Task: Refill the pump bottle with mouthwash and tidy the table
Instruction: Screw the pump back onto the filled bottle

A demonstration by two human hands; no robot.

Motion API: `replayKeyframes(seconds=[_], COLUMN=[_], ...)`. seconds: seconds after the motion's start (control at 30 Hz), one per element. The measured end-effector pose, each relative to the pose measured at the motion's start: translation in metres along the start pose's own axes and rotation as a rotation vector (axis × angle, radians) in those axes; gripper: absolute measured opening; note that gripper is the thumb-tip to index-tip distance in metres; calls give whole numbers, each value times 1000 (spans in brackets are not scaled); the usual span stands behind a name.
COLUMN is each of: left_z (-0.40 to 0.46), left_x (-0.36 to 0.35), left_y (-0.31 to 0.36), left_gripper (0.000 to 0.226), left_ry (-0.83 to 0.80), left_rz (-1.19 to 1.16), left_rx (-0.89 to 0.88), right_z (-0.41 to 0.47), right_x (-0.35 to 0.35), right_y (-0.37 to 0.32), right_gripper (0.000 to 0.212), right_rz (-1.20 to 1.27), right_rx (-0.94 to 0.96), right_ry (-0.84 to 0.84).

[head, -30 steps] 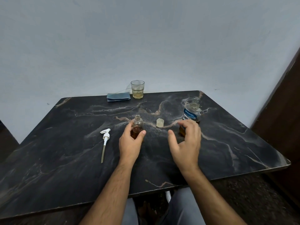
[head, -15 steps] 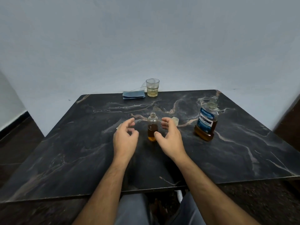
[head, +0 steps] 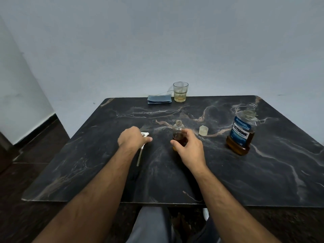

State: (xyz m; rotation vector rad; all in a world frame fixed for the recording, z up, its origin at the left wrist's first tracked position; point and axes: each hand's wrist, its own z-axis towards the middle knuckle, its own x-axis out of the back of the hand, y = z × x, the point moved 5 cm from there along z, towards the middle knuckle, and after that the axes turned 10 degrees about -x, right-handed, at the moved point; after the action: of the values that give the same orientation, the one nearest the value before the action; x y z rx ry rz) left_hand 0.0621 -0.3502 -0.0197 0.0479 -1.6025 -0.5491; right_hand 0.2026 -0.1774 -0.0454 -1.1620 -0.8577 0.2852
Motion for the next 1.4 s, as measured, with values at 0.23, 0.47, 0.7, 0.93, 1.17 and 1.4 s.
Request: replayKeyframes(seconds=[0.23,0.47,0.7,0.93,1.17,1.4], left_z=[8,-5,-11,-16,-13,-18], left_x=[12,76,99,76,85,62], left_y=[28,87,123,127,126,132], left_gripper=[32,13,26,31,35,13], left_ry=[12,129,208,163,224,141], left_rz=[-335,-1044,-1198,-1235,-1329,-1249], left_rx=[-88,-294,-393,-394,-414,-481], right_z=[0,-2,-4,-4,-4,-6], right_x=[1,3,3,3,4,6], right_y=[2,2,1,1,0,-2], right_gripper=[46,43,43,42,42,42], right_rz=[8,-11,-21,-15,-30,-35], right_rx=[17,12,9,12,20,24], right_ry=[23,26,24,16,24,22])
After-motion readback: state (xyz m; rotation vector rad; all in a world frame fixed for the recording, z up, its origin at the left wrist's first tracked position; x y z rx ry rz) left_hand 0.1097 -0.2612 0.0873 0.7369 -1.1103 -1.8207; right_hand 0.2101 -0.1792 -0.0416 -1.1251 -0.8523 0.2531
